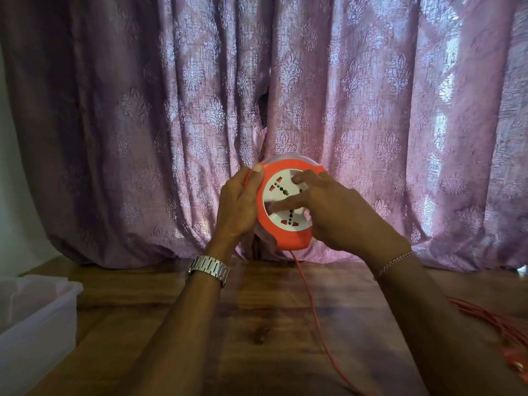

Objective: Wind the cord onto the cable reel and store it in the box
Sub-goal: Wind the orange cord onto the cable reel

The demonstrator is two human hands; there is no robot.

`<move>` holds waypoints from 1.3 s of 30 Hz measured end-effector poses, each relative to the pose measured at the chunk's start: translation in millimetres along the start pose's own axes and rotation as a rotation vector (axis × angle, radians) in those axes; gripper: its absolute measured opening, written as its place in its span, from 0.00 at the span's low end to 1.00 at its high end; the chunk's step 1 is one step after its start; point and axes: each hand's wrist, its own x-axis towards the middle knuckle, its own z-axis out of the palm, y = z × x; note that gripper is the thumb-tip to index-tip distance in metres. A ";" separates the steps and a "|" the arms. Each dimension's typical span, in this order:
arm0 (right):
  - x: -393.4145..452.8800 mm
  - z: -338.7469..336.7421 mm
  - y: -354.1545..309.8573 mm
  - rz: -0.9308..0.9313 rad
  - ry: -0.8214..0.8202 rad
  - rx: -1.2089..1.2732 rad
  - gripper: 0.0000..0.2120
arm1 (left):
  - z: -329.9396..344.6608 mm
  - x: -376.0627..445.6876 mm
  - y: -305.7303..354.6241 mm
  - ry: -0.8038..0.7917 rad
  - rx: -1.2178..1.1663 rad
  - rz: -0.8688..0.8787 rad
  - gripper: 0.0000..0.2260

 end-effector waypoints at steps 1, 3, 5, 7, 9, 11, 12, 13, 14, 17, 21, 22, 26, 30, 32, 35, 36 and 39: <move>-0.1 0.2 -0.9 -0.002 0.008 -0.008 0.31 | -0.4 0.3 0.4 0.004 0.001 0.001 0.19; -0.1 0.9 -2.5 -0.004 0.051 0.000 0.29 | -1.6 1.4 1.3 0.010 -0.012 0.005 0.19; 1.4 2.8 -3.1 -0.002 0.103 0.018 0.26 | -2.6 1.9 1.4 0.019 -0.030 0.012 0.20; 2.3 5.7 -2.7 0.006 0.155 0.022 0.26 | -2.1 2.5 0.7 0.014 -0.027 0.018 0.20; 1.7 6.7 -2.2 0.026 0.191 0.028 0.26 | -1.0 2.2 0.6 0.010 -0.018 0.016 0.17; 1.3 6.4 0.0 0.077 0.255 0.072 0.26 | 0.0 1.8 -0.3 0.005 -0.009 0.021 0.17; 1.5 6.7 1.3 0.109 0.301 0.105 0.27 | -0.1 1.6 -0.3 0.004 -0.007 0.025 0.19; 1.7 7.7 1.9 0.139 0.347 0.133 0.28 | -0.2 1.5 0.3 0.004 -0.011 0.026 0.21; 2.0 9.2 2.4 0.162 0.389 0.144 0.29 | -0.1 0.9 0.6 0.000 -0.020 0.028 0.24; 5.3 13.7 7.3 0.152 0.471 0.083 0.29 | -0.2 -0.4 2.4 0.005 -0.051 0.036 0.29; 8.7 11.9 18.5 0.003 0.453 0.060 0.22 | -0.6 -0.5 5.4 0.003 -0.093 0.018 0.31; 8.9 10.8 20.7 -0.012 0.467 0.077 0.19 | -0.6 -0.3 5.3 0.003 -0.092 0.012 0.31; 8.9 9.2 24.4 -0.106 0.410 0.187 0.10 | -0.5 0.0 3.9 -0.005 -0.075 0.000 0.28; 10.4 10.1 17.9 -0.166 0.219 0.147 0.24 | -1.4 1.8 0.2 -0.005 -0.032 0.007 0.23; 11.0 12.3 13.2 -0.152 0.212 0.074 0.25 | -1.3 1.8 -0.2 -0.003 -0.025 0.024 0.25; 10.4 13.8 8.9 -0.165 0.267 0.024 0.24 | -2.9 2.4 1.0 0.018 -0.042 0.038 0.26; 10.5 14.1 8.5 -0.168 0.280 0.008 0.24 | -3.6 2.9 1.3 0.025 -0.048 0.044 0.26; 9.9 14.0 6.7 -0.147 0.323 -0.032 0.23 | -4.9 3.6 2.4 0.026 -0.033 0.053 0.28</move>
